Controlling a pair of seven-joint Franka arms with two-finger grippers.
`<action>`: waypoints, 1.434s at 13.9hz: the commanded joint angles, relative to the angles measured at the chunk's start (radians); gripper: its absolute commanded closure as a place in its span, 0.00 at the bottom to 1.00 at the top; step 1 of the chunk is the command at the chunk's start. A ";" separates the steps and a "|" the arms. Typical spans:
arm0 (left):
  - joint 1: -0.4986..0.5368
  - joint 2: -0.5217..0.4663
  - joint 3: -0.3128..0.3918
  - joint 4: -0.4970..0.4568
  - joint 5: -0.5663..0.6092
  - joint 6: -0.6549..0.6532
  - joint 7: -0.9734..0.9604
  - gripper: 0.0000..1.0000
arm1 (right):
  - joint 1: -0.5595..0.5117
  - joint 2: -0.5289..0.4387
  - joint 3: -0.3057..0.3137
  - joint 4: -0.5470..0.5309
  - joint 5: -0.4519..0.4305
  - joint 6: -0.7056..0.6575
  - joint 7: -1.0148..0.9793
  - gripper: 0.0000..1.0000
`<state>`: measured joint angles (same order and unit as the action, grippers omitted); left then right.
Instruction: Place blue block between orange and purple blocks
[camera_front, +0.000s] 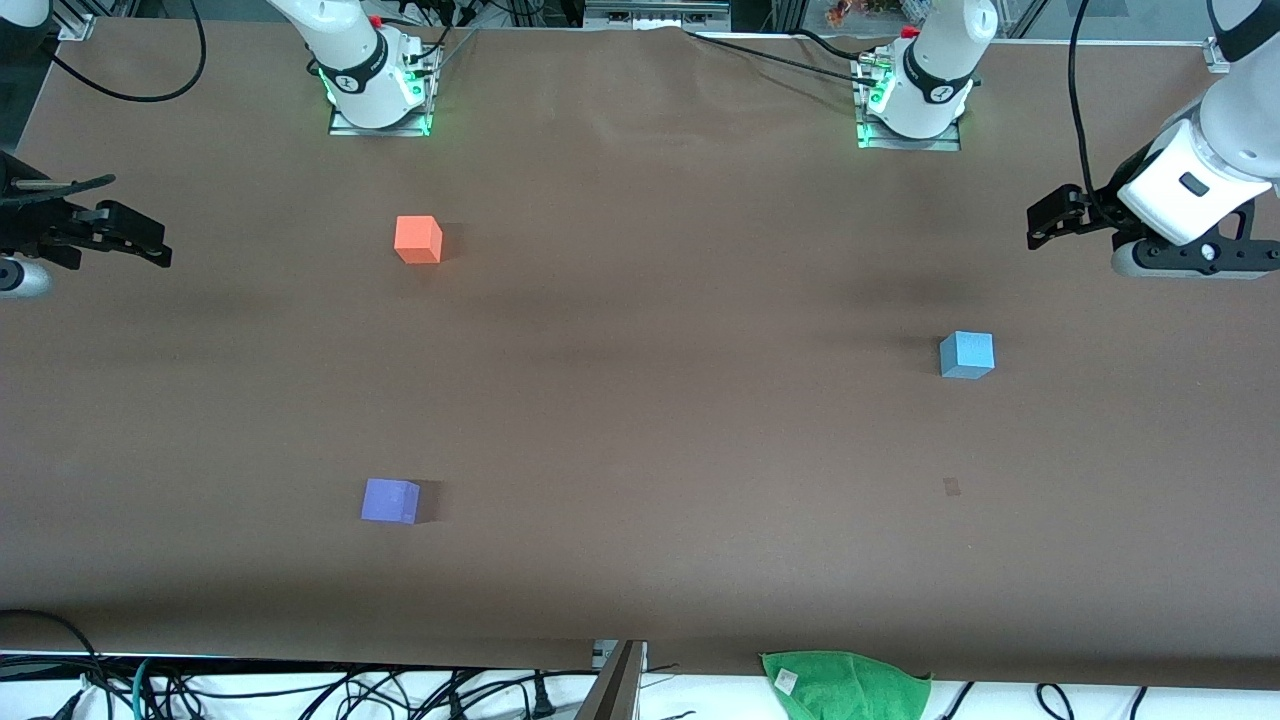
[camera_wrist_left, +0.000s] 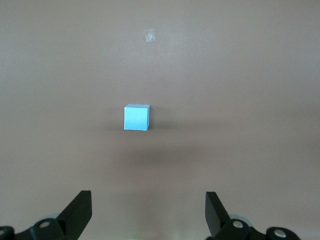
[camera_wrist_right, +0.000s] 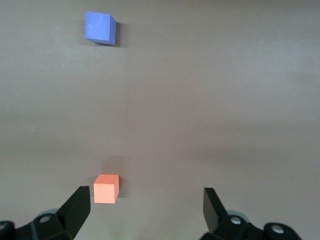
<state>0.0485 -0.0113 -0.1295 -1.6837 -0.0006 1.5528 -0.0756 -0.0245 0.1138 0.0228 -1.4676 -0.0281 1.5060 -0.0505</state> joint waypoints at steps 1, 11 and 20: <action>0.004 0.019 0.001 0.032 0.001 -0.013 0.007 0.00 | -0.009 0.007 0.002 0.016 0.014 -0.001 -0.008 0.00; 0.002 0.033 0.004 0.041 0.001 -0.014 0.003 0.00 | -0.009 0.007 0.002 0.016 0.014 -0.001 -0.008 0.00; 0.004 0.033 0.005 0.047 0.002 -0.074 0.002 0.00 | -0.009 0.007 0.002 0.016 0.014 -0.001 -0.008 0.00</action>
<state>0.0501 0.0066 -0.1236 -1.6711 -0.0006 1.5322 -0.0756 -0.0245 0.1139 0.0228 -1.4676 -0.0281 1.5060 -0.0505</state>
